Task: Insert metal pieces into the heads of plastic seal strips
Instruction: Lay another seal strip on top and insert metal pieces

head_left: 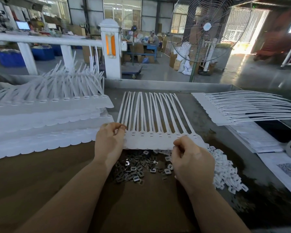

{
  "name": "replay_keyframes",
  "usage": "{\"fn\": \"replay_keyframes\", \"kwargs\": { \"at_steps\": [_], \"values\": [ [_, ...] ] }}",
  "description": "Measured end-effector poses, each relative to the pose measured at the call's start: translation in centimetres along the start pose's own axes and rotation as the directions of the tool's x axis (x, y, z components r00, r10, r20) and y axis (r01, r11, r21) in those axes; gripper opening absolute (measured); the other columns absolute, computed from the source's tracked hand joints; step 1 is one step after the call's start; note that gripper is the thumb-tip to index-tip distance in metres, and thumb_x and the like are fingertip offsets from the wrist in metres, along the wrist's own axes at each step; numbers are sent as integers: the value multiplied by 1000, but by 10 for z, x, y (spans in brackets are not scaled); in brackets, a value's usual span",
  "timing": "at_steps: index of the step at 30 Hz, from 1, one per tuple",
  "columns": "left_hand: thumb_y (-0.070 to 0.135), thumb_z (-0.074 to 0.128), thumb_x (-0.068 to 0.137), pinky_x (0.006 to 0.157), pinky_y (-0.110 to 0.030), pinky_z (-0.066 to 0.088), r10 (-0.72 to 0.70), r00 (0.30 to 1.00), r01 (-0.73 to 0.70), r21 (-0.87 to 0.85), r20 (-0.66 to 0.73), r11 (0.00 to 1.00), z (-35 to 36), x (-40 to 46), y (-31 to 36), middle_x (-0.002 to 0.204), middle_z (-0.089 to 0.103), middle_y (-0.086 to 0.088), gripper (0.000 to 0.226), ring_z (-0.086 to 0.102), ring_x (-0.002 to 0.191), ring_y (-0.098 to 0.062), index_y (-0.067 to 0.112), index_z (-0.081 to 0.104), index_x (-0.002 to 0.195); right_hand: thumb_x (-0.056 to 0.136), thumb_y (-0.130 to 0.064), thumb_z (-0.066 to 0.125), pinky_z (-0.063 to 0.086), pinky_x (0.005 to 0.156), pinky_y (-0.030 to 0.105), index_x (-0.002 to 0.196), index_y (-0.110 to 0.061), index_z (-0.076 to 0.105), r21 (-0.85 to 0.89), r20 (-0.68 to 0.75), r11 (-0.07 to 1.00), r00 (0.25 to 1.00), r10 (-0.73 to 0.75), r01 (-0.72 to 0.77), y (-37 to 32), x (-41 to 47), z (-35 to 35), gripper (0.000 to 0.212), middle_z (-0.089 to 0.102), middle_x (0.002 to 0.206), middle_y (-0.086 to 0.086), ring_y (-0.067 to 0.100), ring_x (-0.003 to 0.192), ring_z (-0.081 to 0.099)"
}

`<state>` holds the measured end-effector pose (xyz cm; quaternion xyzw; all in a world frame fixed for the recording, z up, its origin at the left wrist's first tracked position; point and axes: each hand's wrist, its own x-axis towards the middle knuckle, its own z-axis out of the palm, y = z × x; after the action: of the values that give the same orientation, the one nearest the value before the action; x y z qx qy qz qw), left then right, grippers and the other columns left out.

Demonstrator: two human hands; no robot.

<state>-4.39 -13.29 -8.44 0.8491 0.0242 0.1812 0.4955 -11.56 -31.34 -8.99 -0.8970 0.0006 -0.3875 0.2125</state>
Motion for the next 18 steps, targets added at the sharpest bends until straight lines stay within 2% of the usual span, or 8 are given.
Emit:
{"fn": "replay_keyframes", "kwargs": {
  "at_steps": [2, 4, 7, 10, 13, 16, 18],
  "values": [
    [20, 47, 97, 64, 2, 29, 16, 1000, -15, -55, 19, 998, 0, -1, 0, 106, 50, 1, 15, 46, 79, 2, 18, 61, 101, 72, -1, 70, 47, 44, 30, 74, -8, 67, 8, 0, 1000, 1000, -1, 1, 0, 0, 1, 8, 58, 49, 0, 22, 42, 53],
    [20, 45, 98, 66, 2, 28, 32, 999, -29, -69, 43, 997, 0, -1, -1, 106, 49, 3, 17, 45, 81, 5, 19, 61, 104, 71, 0, 71, 45, 47, 27, 74, -8, 67, 15, 6, 1000, 1000, -5, 5, -1, 0, 1, 9, 58, 49, -1, 20, 42, 52],
    [24, 44, 98, 72, -5, 27, 4, 999, 0, -82, 44, 997, 0, 1, -3, 109, 48, 3, 21, 45, 87, -2, 18, 62, 107, 72, 0, 70, 46, 51, 28, 76, -8, 67, 25, 9, 1000, 1000, -8, 8, -2, 0, 1, 9, 60, 53, 0, 21, 47, 55],
    [26, 43, 98, 62, 1, 33, -63, 998, 64, -129, 11, 990, -1, 5, -5, 111, 47, 1, 24, 47, 85, -6, 15, 63, 108, 73, 1, 69, 51, 57, 33, 79, -7, 67, 29, 8, 999, 1000, -18, 18, -1, 0, 1, 10, 64, 60, 2, 22, 54, 59],
    [14, 45, 96, 64, -10, 39, -90, 996, 90, -150, 4, 985, -3, 8, -8, 112, 48, 0, 21, 51, 88, -8, 20, 63, 103, 66, 7, 72, 53, 68, 37, 83, -6, 69, 0, -12, 999, 999, -42, 42, -1, -1, 1, 21, 69, 72, 4, 23, 66, 64],
    [-5, 44, 84, 82, -32, 49, -112, 993, 116, -135, 42, 984, -4, 9, -9, 113, 49, -2, 38, 50, 95, -13, 26, 61, 99, 62, 9, 73, 47, 79, 38, 85, -6, 71, -48, 10, 997, 998, -65, 65, 0, 0, 3, 27, 71, 81, 6, 25, 78, 66],
    [-12, 43, 78, 79, -33, 47, -102, 994, 108, -130, 49, 986, -3, 8, -10, 112, 50, -4, 49, 50, 96, -15, 29, 60, 97, 62, 7, 74, 44, 81, 37, 83, -7, 72, -70, 28, 995, 998, -62, 64, 0, 0, 4, 25, 71, 82, 5, 24, 80, 66]
  ]
}}
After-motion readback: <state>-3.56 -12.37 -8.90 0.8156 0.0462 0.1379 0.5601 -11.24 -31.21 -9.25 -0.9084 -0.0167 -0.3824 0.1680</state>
